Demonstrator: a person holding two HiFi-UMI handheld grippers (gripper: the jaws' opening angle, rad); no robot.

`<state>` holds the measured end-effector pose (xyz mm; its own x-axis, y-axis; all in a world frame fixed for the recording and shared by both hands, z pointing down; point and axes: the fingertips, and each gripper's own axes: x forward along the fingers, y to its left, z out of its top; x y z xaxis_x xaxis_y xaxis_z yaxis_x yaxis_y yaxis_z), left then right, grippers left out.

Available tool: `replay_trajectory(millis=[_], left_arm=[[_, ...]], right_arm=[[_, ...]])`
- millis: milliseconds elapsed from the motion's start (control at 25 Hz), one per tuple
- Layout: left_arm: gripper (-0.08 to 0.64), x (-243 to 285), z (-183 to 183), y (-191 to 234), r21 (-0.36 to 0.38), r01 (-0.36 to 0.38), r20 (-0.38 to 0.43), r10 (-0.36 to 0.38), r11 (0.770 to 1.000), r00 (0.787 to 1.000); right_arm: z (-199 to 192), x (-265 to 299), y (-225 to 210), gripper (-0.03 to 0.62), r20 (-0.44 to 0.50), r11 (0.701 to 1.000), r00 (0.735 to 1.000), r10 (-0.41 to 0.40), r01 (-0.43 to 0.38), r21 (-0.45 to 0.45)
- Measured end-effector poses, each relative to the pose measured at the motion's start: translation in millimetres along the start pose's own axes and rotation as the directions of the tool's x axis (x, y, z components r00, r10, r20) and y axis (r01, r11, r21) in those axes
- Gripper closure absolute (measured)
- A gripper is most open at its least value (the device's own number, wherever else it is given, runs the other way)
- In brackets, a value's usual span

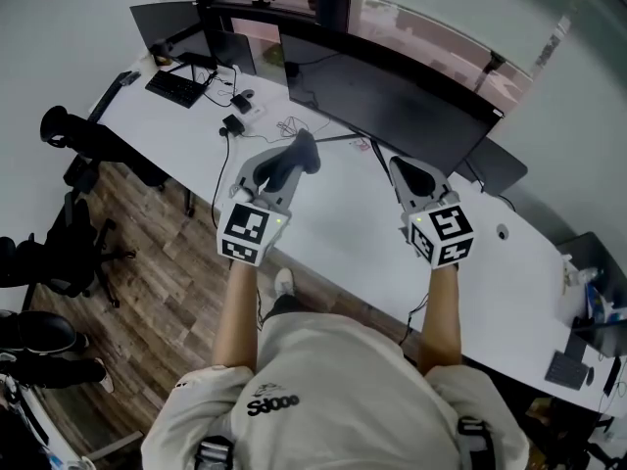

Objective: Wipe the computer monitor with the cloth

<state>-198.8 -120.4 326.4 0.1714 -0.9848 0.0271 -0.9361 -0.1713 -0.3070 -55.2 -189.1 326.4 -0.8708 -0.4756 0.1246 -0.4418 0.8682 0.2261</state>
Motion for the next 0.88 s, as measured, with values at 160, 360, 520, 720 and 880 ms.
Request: replay_trajectory(millis=[160, 360, 520, 720, 880], left_arm=[[0.484, -1.5, -1.0, -0.8, 0.001, -0.003, -0.005, 0.003, 1.000, 1.000], [0.484, 3.1, -0.7, -2.3, 0.012, -0.003, -0.011, 0.003, 1.000, 1.000], [0.485, 5.9, -5.3, -0.7, 0.013, -0.004, -0.021, 0.004, 1.000, 1.000], [0.484, 11.1, -10.4, 2.8, 0.004, -0.010, -0.026, 0.010, 1.000, 1.000], [0.483, 17.2, -12.4, 5.3, 0.004, -0.003, -0.032, 0.003, 1.000, 0.999]], right_arm=[[-3.5, 1.2, 1.6, 0.595, -0.021, 0.999, 1.000, -0.011, 0.011, -0.038], [-5.8, 6.1, 0.0, 0.595, -0.037, 0.997, 0.999, -0.026, 0.024, -0.073], [-8.3, 11.0, 0.6, 0.595, -0.046, 0.996, 0.999, -0.025, 0.021, -0.081], [-13.7, 14.1, -5.5, 0.595, -0.061, 0.996, 0.997, -0.037, 0.032, -0.084], [-15.1, 18.4, -10.0, 0.595, -0.062, 0.996, 0.997, -0.044, 0.039, -0.082]])
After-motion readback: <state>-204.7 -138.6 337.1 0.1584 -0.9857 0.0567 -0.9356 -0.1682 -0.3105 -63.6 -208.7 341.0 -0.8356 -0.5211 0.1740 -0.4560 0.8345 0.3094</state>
